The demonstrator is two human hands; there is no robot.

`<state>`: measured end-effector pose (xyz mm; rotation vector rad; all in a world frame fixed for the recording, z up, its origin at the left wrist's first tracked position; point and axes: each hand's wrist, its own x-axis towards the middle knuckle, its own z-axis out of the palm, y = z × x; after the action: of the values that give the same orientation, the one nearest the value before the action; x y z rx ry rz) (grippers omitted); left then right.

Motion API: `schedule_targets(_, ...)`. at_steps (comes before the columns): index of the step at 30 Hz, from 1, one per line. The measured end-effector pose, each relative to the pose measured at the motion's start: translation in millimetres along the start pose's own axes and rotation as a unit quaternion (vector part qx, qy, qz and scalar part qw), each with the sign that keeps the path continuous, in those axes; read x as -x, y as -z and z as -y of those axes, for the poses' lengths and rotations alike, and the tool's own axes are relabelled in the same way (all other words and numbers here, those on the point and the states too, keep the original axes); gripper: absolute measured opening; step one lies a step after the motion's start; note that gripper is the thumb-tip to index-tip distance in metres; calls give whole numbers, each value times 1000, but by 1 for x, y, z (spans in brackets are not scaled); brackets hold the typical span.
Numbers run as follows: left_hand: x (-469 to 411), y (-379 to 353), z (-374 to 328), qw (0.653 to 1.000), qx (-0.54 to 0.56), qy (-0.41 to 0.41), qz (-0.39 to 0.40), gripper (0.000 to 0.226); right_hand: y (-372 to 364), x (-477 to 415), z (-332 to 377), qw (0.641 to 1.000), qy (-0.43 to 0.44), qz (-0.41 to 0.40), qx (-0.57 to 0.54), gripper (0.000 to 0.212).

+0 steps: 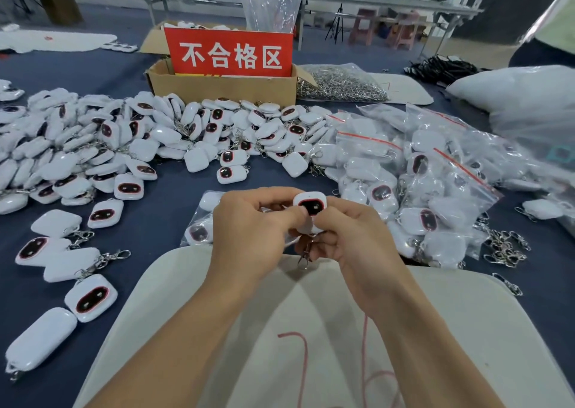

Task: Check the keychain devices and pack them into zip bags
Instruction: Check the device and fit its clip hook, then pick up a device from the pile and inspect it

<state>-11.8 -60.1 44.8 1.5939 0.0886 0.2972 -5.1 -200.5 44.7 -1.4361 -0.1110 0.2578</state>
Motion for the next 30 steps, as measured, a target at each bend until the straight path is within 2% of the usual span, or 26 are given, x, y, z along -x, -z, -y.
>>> schedule_targets(3,1,-1,3,999,-22,-16,-28,24,-2,1,-1,1000,15,6,8,23)
schedule_targets(7,3,-3,1,997,-60,-53,-15,18,1,1,0,1000,25,-5,-13,26)
schedule_targets(11,3,-1,-2,980,-142,-138,-24,23,4,1,0,997,59,-29,41,25)
schedule_targets(13,4,0,-2,969,-169,-176,-31,28,4,1,0,983,108,-70,131,27)
schedule_targets(15,4,0,-1,952,-213,-217,-50,32,5,0,-2,957,167,-126,199,37)
schedule_targets(17,5,0,3,932,-246,-253,-85,20,7,0,-2,940,211,-170,209,43)
schedule_targets(22,6,-1,10,915,-249,-296,-118,17,5,2,-1,919,263,-200,214,50)
schedule_targets(26,4,-1,9,916,-259,-279,-129,21,4,2,2,935,234,-183,192,43)
schedule_targets(29,-1,2,8,924,-308,-208,-86,45,10,0,2,965,122,-186,136,23)
schedule_targets(30,-2,4,9,914,-353,-193,-52,51,12,-2,0,969,84,-197,126,17)
